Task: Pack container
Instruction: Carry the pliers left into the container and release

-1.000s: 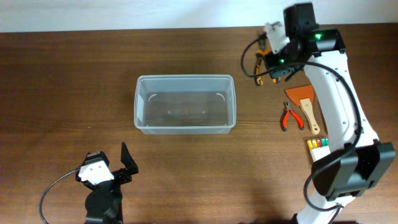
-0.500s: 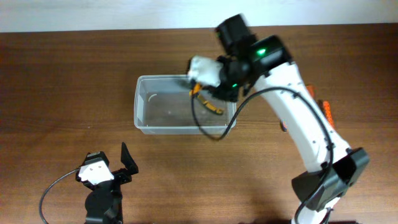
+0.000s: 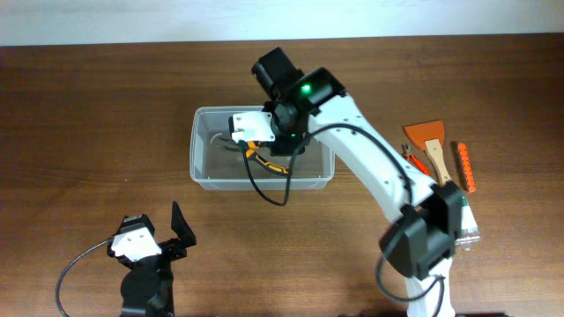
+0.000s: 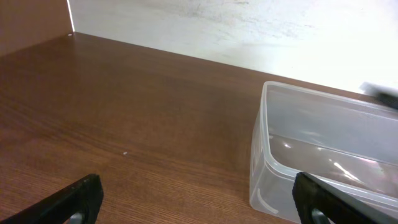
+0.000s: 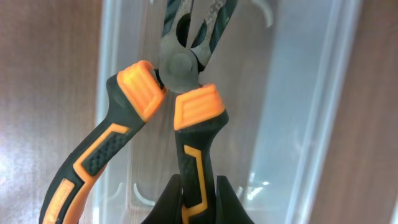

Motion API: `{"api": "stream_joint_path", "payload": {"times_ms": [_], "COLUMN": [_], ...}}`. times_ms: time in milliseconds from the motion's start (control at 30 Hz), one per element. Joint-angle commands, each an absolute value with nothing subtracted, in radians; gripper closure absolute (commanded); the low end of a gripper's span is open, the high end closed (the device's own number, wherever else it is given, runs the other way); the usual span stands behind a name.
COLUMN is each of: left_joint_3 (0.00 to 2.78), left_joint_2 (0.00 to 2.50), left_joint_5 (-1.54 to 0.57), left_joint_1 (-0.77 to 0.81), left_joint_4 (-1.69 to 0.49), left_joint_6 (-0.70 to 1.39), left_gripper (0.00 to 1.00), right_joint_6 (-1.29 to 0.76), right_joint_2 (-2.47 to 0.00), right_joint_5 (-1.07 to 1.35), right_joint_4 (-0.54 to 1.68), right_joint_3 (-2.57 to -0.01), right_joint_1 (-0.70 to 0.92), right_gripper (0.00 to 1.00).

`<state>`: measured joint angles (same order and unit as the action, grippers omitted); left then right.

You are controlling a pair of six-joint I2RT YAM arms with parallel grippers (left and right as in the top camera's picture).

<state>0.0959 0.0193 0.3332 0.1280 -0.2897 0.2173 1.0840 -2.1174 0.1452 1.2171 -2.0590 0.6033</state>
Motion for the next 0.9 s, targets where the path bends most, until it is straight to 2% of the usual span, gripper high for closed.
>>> {"api": "stream_joint_path", "payload": {"times_ms": [0, 600, 667, 700, 733, 867], "left_joint_3": [0.093, 0.093, 0.093, 0.093, 0.093, 0.093], "left_joint_2": [0.012, 0.012, 0.012, 0.012, 0.012, 0.012], "left_joint_5": [0.337, 0.337, 0.337, 0.337, 0.337, 0.337], "left_joint_1": [0.131, 0.131, 0.131, 0.131, 0.131, 0.131], "left_joint_4": [-0.292, -0.292, -0.292, -0.292, -0.292, -0.292], "left_joint_6": [0.208, 0.208, 0.208, 0.208, 0.208, 0.208], "left_gripper": [0.01, 0.01, 0.01, 0.01, 0.01, 0.01], "right_joint_6": [1.08, 1.055, 1.029, 1.027, 1.027, 0.983], "right_joint_2": [-2.143, -2.302, -2.303, -2.303, -2.303, -2.302], "right_joint_5": [0.142, 0.152, 0.154, 0.155, 0.157, 0.162], "right_joint_4": [1.206, 1.176, 1.161, 1.159, 1.159, 1.158], "right_joint_3": [-2.075, -2.073, -2.073, -2.073, -2.073, -2.073], "right_joint_1": [0.593, 0.593, 0.593, 0.593, 0.593, 0.593], "right_gripper": [0.96, 0.95, 0.83, 0.71, 0.64, 0.48]}}
